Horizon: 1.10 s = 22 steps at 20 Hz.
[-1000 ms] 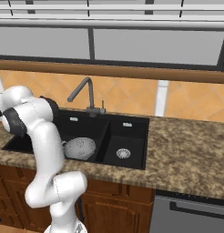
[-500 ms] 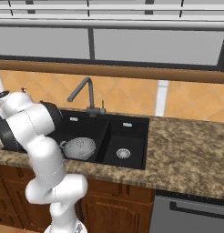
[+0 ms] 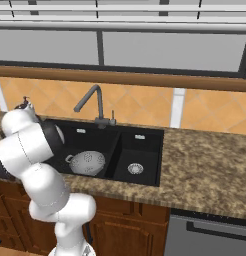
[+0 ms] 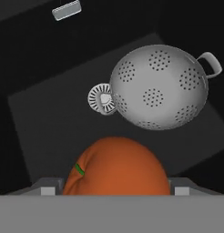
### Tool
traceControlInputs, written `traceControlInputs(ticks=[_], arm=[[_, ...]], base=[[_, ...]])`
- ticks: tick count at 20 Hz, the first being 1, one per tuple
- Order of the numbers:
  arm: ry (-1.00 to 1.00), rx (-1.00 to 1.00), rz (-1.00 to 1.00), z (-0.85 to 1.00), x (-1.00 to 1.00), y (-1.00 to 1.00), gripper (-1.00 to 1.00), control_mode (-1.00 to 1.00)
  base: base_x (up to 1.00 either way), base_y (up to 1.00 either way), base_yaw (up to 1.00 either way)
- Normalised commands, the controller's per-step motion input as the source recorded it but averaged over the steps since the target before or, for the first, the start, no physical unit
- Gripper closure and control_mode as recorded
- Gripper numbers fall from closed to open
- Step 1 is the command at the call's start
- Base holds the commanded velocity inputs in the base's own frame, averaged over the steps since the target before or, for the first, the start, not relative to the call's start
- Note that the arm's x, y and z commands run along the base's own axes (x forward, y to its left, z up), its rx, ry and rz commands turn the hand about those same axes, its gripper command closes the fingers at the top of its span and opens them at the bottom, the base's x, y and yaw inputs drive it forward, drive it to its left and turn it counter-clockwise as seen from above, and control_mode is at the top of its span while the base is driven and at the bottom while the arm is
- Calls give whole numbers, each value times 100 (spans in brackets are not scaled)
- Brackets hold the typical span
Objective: Put the colander in the sink, put the orange in the colander, and turn on the sink faucet and pour water over the colander.
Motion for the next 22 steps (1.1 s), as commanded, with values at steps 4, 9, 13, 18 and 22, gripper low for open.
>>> traceControlInputs(ticks=[4,9,13,18,22], arm=[[0,-12,-22,-1,46,-15,100,-100],[6,-15,-15,-3,35,-35,100,-100],[18,-8,-5,-19,7,-42,100,-100],[5,-5,0,-28,2,-53,100,-100],[0,-1,0,-23,12,-43,100,-100]], base=[[0,0,0],[0,0,0],[0,0,0],[0,0,0],[0,0,0]])
